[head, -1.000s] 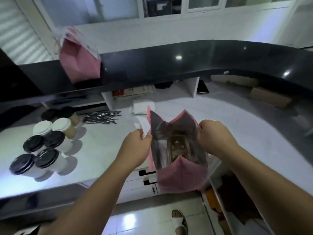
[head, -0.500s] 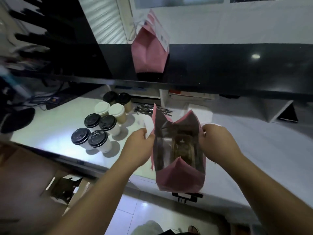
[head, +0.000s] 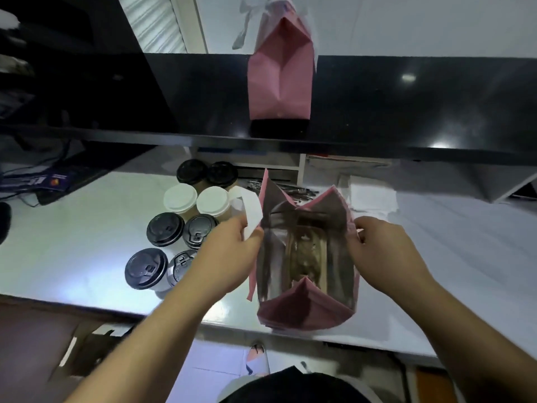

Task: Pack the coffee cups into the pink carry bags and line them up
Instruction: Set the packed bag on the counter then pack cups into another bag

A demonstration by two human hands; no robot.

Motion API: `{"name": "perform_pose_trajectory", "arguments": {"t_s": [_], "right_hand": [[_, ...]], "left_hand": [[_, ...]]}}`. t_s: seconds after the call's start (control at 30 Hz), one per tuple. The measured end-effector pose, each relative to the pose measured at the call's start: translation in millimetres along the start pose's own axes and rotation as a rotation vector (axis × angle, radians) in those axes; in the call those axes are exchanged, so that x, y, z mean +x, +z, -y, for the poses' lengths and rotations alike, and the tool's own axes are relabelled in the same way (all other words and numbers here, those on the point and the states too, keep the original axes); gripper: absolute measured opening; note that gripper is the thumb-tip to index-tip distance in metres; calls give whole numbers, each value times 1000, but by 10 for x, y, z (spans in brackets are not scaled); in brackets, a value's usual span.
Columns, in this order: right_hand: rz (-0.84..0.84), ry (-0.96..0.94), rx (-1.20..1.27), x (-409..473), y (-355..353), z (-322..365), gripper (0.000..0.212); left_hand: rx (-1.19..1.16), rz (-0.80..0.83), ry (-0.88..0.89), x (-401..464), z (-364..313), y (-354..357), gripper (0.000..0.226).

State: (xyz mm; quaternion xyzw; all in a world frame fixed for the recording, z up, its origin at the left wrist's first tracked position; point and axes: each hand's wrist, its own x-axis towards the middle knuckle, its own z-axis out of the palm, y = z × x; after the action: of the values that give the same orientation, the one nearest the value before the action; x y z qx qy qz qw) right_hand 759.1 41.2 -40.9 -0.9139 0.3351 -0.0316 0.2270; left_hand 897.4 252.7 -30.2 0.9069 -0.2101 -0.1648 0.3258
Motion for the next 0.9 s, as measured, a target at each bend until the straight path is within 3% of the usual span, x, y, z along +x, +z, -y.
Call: {"name": "perform_pose_trajectory", "arguments": {"t_s": [0.23,0.4,0.53,0.63,0.73,0.83,0.9], "right_hand": [[-42,90,4,-1,215,221,38],[-24,128,85,-54,240,218,32],[18,121,128,-60,183,197,26],[41,108,167,-86,165,186,25],[44,91,191,-91,186,180,26],[61,85,229,-69,214,202,26],[74,89,243,-50,225,218,30]], "left_hand": [[-44,130,70,184,225,-132,13],[-224,257,94,213,251,-144,5],[-196,486,107,205,376,-257,61],[-83,638,97,135,597,-434,74],[163,411,67,142,935,-444,56],[346,137,6,142,1245,-344,56],[438,79,-41,127,1410,-269,64]]}}
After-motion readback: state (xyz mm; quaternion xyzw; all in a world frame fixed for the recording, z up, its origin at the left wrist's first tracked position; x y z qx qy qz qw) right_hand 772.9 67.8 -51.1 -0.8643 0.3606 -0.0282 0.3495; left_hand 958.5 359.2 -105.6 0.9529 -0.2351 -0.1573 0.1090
